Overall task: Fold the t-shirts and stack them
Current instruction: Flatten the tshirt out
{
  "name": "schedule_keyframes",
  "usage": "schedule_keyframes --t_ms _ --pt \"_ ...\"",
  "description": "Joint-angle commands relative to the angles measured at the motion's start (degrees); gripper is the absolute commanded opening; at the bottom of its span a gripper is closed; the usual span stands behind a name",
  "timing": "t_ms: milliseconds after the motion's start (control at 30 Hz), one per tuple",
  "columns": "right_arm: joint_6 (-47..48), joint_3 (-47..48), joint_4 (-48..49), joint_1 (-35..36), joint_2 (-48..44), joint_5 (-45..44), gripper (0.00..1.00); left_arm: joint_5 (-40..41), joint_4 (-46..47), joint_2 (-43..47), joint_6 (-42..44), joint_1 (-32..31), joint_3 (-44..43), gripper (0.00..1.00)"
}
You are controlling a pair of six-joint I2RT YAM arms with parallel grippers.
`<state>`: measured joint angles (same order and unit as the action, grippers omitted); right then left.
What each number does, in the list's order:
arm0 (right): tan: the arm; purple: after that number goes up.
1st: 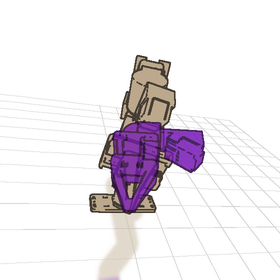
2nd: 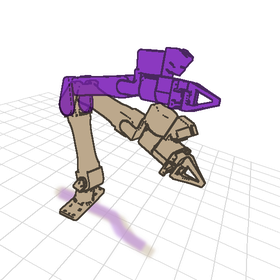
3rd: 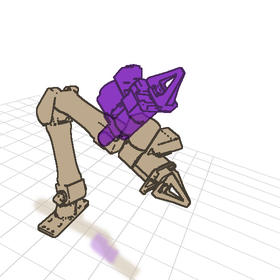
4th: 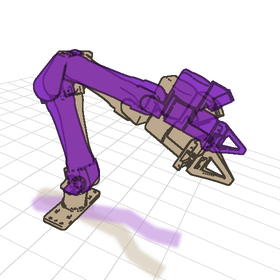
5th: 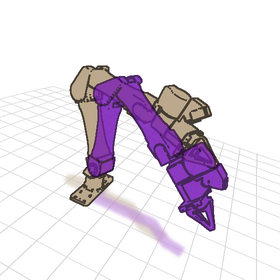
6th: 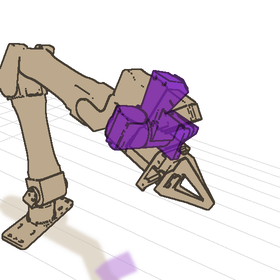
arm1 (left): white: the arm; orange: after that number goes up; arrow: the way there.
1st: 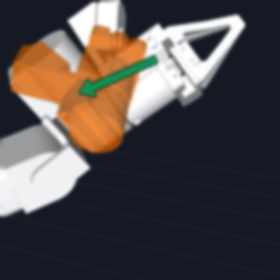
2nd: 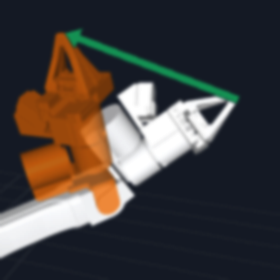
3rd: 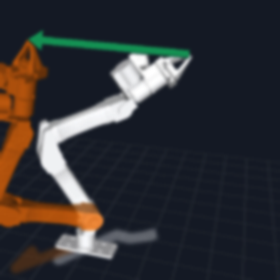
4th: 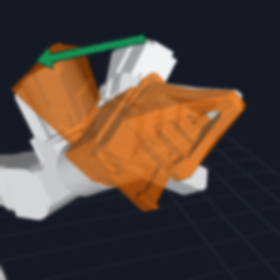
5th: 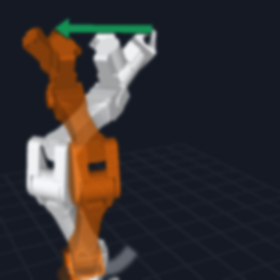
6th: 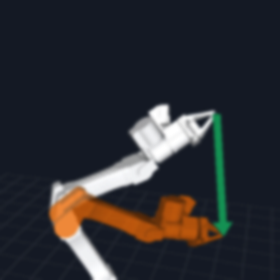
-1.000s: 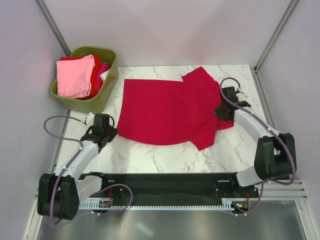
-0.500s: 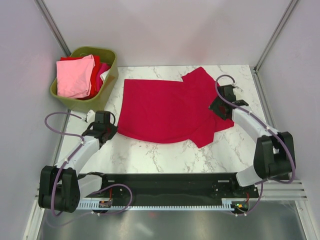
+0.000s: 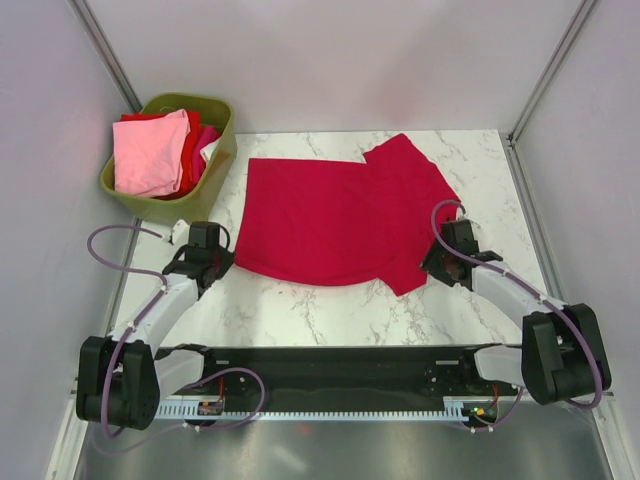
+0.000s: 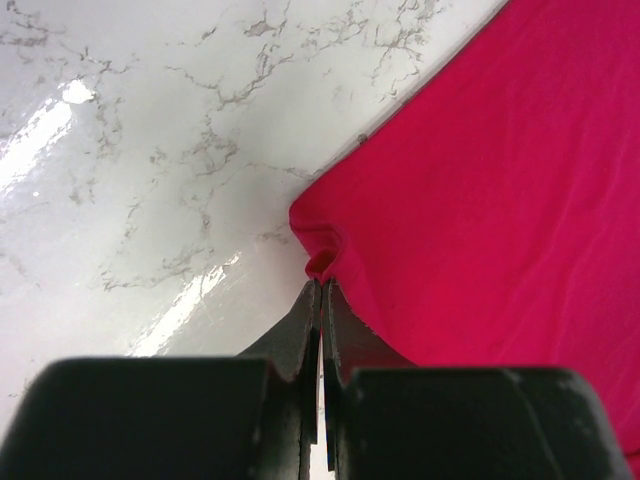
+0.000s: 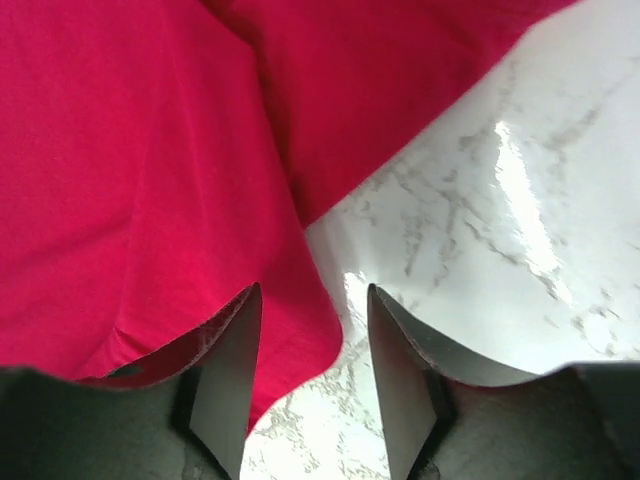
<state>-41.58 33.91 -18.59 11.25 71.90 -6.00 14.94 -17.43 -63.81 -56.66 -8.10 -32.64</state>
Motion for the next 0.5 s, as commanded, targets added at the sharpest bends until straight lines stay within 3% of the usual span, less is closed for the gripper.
schedule_keyframes --t_ms 0,33,133,167,267,467 --pt "1.8 -0.4 7.9 0.1 3.1 3.6 0.53 1.5 1.3 1.9 1.8 0.3 0.8 0.02" --pt "1.7 -0.6 8.4 0.2 3.8 3.8 0.51 1.5 1.2 2.1 1.9 0.3 1.1 0.02" --pt "1.5 -1.0 8.7 0.3 5.1 3.2 0.30 1.5 1.2 3.6 2.0 0.3 2.0 0.02" --pt "1.2 -1.1 8.0 0.3 4.3 2.9 0.17 1.4 1.0 4.2 2.0 0.4 2.4 0.02" --pt "1.3 -1.7 4.8 0.3 0.3 1.8 0.00 0.5 0.9 5.2 2.1 0.3 3.3 0.02" --pt "-0.3 -3.6 -5.4 3.7 -14.4 0.3 0.00 -0.9 -0.1 5.9 4.2 0.3 3.7 0.02"
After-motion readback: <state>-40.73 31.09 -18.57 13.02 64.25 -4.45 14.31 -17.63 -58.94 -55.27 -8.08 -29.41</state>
